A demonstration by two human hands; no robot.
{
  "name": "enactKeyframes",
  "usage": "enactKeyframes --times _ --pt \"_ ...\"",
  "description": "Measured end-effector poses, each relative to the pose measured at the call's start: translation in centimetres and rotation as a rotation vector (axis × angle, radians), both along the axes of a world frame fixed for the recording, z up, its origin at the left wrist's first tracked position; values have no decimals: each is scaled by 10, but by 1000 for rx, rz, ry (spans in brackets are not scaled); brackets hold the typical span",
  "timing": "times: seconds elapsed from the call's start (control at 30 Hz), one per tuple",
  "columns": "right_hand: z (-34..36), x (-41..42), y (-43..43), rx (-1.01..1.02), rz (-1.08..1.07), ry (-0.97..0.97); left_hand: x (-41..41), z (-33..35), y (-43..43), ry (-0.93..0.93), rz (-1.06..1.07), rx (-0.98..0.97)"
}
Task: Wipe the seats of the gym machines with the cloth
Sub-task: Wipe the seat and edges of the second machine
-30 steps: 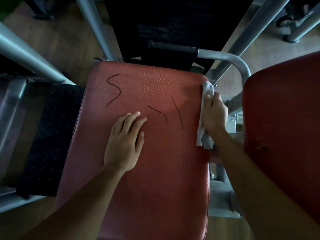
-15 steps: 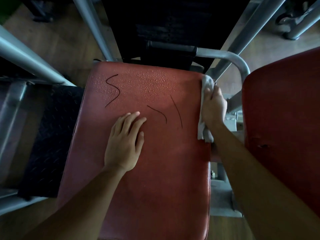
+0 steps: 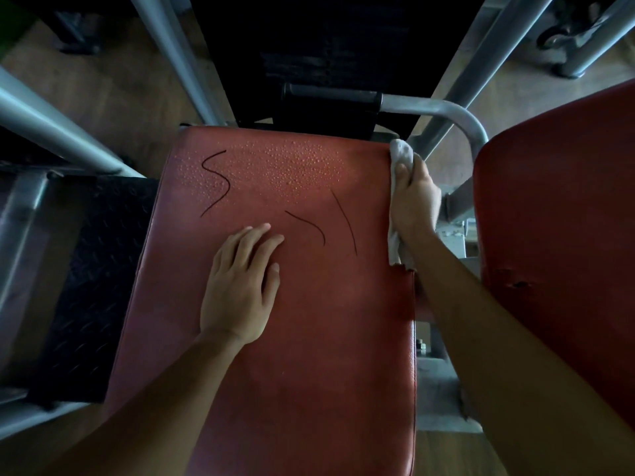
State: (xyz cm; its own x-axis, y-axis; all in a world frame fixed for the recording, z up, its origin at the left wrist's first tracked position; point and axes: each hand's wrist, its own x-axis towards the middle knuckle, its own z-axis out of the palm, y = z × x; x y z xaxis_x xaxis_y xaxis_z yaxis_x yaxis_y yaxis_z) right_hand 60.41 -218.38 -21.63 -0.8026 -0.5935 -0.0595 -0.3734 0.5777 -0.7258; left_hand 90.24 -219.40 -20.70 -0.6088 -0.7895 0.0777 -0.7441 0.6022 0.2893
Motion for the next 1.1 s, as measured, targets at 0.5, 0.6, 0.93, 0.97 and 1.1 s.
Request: enactKeyframes --times 0.5,0.6,0.93,0.97,1.1 --pt "-2 74 108 70 318 392 8 6 -2 139 -61 83" --pt "-5 97 119 30 594 507 25 14 -12 197 -146 162" --pt "10 79 74 182 1390 785 87 3 -34 -2 -198 20" --pt "10 74 60 204 1369 773 87 3 -36 14 -198 22" --pt "17 56 0 229 924 620 89 4 -38 62 -201 22"
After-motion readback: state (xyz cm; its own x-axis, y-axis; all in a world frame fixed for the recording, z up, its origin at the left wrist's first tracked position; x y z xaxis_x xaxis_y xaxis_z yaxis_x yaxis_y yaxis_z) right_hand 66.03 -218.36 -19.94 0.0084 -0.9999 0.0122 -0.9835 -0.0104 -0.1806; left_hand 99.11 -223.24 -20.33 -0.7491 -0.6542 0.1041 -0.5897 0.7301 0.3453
